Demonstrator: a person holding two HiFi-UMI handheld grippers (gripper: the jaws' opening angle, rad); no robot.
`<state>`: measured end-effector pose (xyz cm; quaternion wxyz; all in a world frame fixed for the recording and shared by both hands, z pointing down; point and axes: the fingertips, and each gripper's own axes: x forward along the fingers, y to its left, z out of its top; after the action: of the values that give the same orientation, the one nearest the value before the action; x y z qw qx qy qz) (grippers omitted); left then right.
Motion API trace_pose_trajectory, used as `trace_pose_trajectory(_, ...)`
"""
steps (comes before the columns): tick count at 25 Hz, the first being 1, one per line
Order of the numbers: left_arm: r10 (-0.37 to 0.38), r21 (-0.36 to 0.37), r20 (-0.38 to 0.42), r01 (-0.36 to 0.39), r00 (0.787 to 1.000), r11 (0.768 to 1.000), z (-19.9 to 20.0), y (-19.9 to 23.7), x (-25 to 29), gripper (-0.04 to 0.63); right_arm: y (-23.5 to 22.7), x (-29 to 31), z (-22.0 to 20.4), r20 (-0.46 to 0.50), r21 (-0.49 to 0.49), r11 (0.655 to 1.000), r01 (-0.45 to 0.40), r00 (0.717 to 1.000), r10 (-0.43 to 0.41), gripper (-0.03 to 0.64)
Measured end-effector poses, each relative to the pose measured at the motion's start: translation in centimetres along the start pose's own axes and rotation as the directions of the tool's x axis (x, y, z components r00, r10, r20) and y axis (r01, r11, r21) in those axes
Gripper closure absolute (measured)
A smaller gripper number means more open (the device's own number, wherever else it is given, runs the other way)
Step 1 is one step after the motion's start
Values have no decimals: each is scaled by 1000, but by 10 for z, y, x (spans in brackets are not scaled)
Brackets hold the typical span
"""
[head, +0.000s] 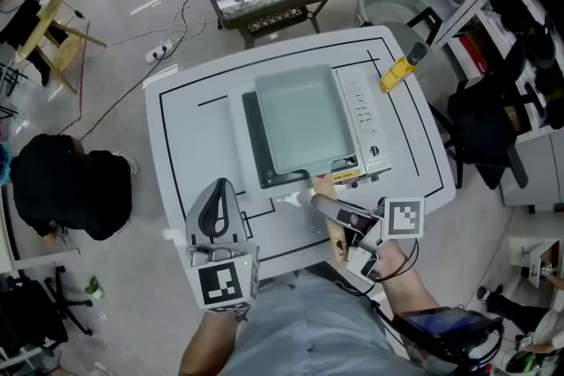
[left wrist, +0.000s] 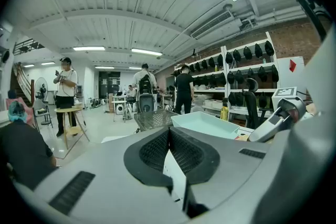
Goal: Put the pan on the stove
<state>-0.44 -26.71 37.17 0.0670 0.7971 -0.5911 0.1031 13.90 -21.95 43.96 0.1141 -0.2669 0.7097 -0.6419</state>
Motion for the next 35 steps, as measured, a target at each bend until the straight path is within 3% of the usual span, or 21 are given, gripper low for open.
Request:
trace_pose_trajectory(6, 2, -2, 0, -2, 1000, 1000, 0, 2, 0, 577, 1, 0, 4, -34, 26, 1000, 7, 999, -6, 479)
trace_pose_trajectory(10, 7, 2, 2, -7, 1000, 1000, 0, 2, -1, 577, 2, -1, 4, -31, 48, 998, -36, 999, 37, 479)
trace_pose_trajectory(13, 4, 9, 0, -4, 1000, 1000, 2, 2, -5, 577, 2, -5, 5, 0, 40, 998, -43, 999, 43, 439)
trace_pose_trajectory(20, -34, 34, 3, 34, 999, 999, 5, -6, -16, 577, -2, -41, 10, 156, -34, 999, -15, 988, 20, 430)
trace_pose_trajectory(26, -101, 61, 44, 98, 994, 993, 19, -14, -37, 577, 10, -88, 10, 378, -182, 977, 113, 925, -37, 430)
trace_pose_trajectory(28, -125, 64, 64, 121, 990, 991, 26, -16, -48, 577, 21, -101, 3, 441, -252, 947, 200, 895, -72, 430)
trace_pose_trajectory(30, -148, 69, 84, 143, 985, 987, 34, -17, -61, 577, 36, -110, -6, 506, -333, 894, 301, 857, -100, 431)
trace_pose_trajectory(35, -198, 96, 147, 185, 969, 978, 55, -20, -93, 577, 72, -132, -34, 686, -459, 689, 562, 716, -127, 440)
